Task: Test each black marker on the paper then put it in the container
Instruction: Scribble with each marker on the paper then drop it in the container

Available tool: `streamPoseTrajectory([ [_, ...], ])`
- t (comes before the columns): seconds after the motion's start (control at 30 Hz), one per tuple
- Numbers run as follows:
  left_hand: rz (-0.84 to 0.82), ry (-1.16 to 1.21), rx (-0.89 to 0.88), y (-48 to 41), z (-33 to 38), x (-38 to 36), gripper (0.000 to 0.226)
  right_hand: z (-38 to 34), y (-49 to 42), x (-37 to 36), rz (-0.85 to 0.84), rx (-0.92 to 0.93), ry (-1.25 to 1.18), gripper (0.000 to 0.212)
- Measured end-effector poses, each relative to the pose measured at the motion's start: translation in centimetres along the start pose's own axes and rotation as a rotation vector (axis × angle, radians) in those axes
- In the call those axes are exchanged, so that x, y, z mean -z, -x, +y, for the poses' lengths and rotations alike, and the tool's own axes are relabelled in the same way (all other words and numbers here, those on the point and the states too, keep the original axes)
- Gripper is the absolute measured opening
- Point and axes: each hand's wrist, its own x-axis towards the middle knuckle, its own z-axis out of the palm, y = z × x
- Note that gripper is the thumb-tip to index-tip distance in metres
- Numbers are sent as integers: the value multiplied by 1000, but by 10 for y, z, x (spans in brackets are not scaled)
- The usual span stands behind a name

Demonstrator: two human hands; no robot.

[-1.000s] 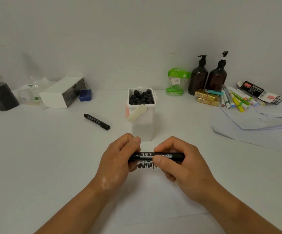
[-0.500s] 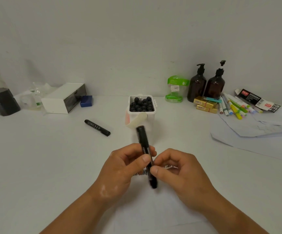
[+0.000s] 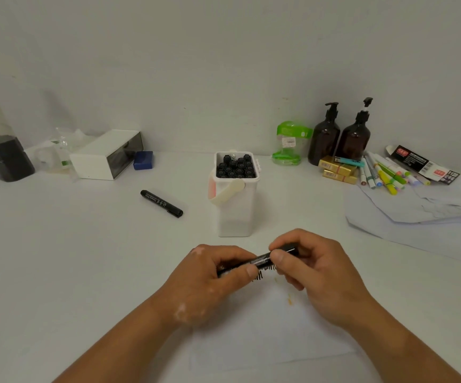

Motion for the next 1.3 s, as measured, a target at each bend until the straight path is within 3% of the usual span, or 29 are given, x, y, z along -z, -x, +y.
streamPoseTrajectory([
  [0.23,289,129,163,-7,-15,21,7,8,-6,35,331,-72,-111,19],
  [0.47,575,-229,222,-11,-37,31,9,-41,-27,53,509,11,-68,13],
  [0.6,555,-296,231,-14,-41,30,8,-95,-67,53,482,159,48,15],
  [0.87,549,-303,229,-14,-43,29,6,-143,-157,19,298,243,672,7],
  [1.3,539,-298,238,-16,-46,29,2,-118,-202,-9,163,183,945,15],
])
